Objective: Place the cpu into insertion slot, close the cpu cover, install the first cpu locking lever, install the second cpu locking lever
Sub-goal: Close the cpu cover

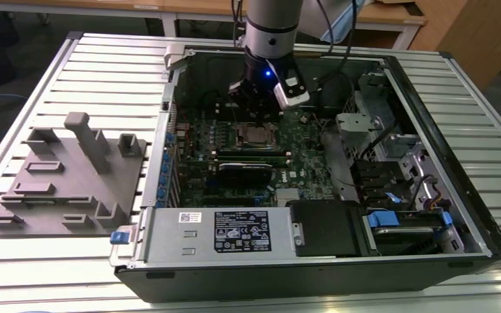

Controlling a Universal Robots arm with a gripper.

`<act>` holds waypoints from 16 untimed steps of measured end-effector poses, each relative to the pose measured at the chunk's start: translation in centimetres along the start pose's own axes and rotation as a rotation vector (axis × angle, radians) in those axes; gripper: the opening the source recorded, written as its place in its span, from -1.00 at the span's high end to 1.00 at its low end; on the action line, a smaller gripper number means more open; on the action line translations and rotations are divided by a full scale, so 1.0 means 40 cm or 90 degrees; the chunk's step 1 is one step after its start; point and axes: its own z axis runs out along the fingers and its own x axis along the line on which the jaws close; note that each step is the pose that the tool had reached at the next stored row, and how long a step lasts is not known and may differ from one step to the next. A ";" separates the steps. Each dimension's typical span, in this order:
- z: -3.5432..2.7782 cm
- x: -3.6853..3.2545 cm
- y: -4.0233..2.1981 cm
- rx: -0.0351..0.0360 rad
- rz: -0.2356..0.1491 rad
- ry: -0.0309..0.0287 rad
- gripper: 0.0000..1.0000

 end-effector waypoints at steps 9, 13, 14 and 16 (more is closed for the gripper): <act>0.006 0.007 -0.001 0.0004 0.000 0.0001 0.80; 0.004 0.007 -0.001 0.0002 0.000 0.0000 0.80; 0.004 0.007 -0.001 0.0001 0.000 0.0000 0.80; 0.004 0.007 -0.001 0.0002 0.000 0.0000 0.80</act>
